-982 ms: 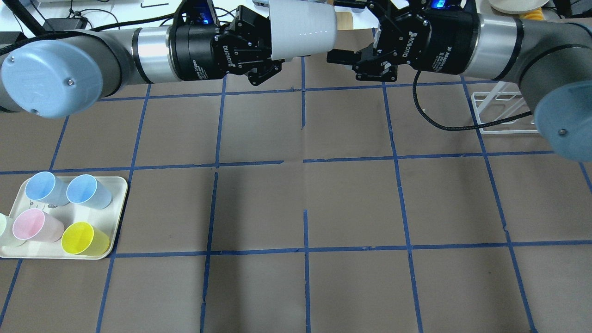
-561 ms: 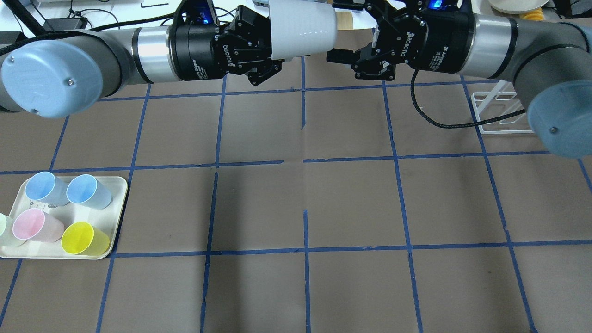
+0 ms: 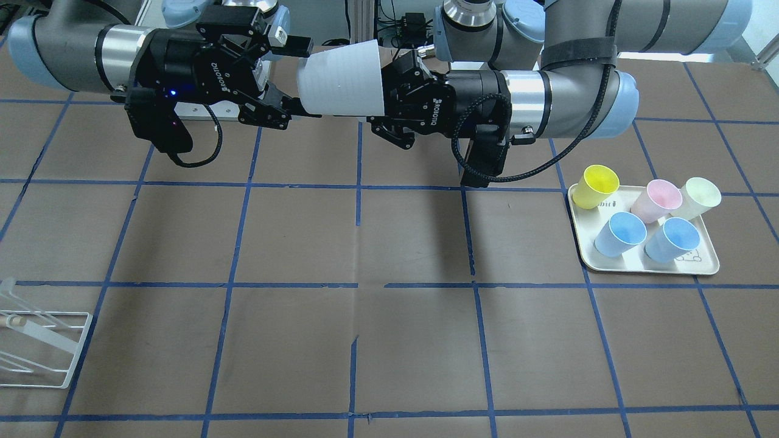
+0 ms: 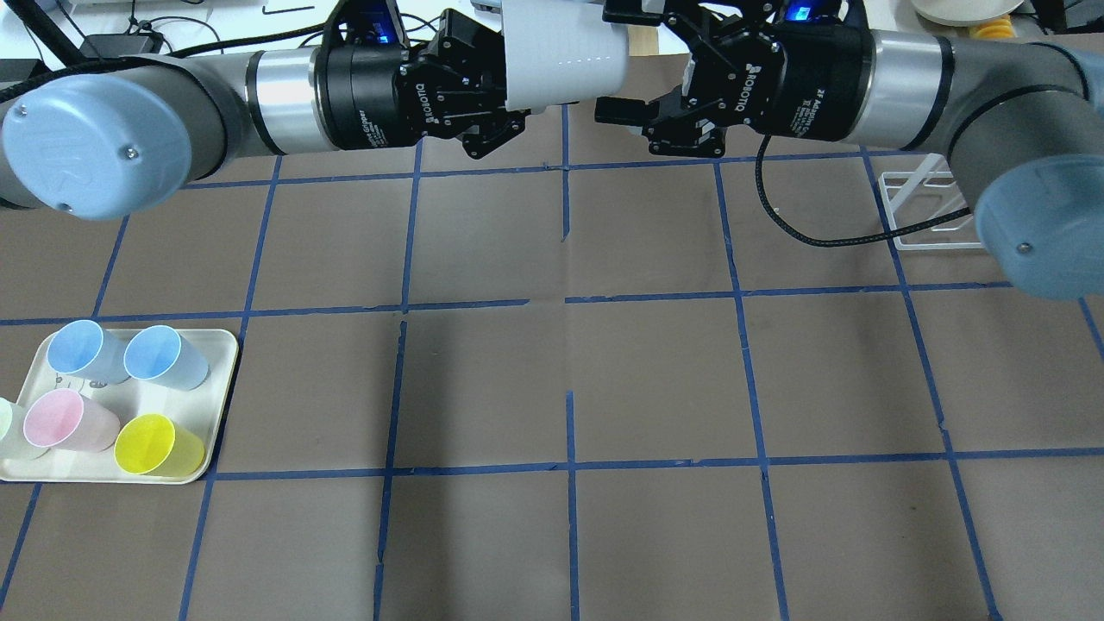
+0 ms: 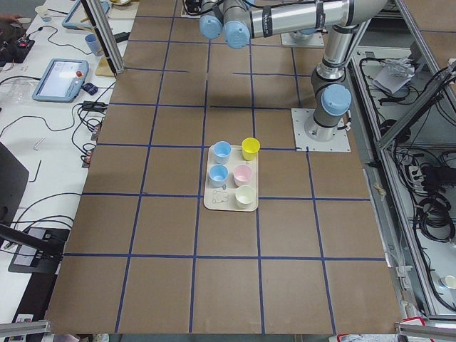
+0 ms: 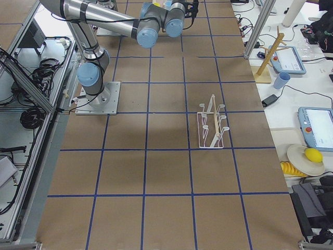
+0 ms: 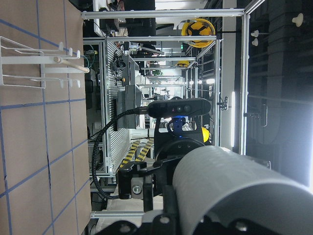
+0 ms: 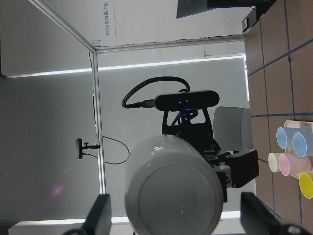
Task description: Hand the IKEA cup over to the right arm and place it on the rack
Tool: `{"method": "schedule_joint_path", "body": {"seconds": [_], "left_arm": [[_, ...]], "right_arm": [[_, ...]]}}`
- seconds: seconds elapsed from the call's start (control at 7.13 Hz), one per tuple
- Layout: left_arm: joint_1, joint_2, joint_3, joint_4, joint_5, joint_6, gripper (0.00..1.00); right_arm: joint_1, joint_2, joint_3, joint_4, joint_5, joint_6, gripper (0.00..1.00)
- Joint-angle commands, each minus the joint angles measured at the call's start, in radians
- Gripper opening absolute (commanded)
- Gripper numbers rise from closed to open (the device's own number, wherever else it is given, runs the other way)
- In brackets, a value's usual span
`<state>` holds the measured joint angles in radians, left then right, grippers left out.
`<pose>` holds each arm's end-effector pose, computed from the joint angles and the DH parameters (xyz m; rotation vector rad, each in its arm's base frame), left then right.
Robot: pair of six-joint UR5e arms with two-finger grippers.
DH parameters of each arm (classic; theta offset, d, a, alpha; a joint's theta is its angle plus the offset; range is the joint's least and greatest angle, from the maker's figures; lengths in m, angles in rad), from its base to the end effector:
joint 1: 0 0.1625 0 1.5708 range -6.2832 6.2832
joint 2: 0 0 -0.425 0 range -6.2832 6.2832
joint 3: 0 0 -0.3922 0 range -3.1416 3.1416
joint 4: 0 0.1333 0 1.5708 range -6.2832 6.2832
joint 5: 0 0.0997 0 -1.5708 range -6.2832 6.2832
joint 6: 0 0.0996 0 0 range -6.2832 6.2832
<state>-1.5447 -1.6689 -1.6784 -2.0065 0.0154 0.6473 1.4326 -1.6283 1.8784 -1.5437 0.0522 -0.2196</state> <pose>-0.2196 -0.5104 0.4445 0.0087 -1.5831 0.0178 0.1682 -0.4806 0.4674 0.1598 1.5127 -0.0756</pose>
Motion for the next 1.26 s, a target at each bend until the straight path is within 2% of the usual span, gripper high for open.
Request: {"method": "schedule_joint_path", "body": {"seconds": [0.0, 0.7, 0.98, 1.12], "left_arm": [[0.0, 0.0, 0.0, 0.0, 0.0, 0.0, 0.0], [0.0, 0.0, 0.002, 0.0, 0.0, 0.0, 0.0], [0.0, 0.0, 0.002, 0.0, 0.0, 0.0, 0.0], [0.0, 0.0, 0.003, 0.0, 0.0, 0.0, 0.0]], "right_arm": [[0.0, -0.001, -0.004, -0.007, 0.001, 0.006, 0.9], [0.0, 0.005, -0.002, -0.073, 0.003, 0.006, 0.85], [0.0, 0.005, -0.002, -0.075, 0.003, 0.006, 0.64], [0.0, 0.007, -0.002, -0.075, 0.003, 0.006, 0.6]]}}
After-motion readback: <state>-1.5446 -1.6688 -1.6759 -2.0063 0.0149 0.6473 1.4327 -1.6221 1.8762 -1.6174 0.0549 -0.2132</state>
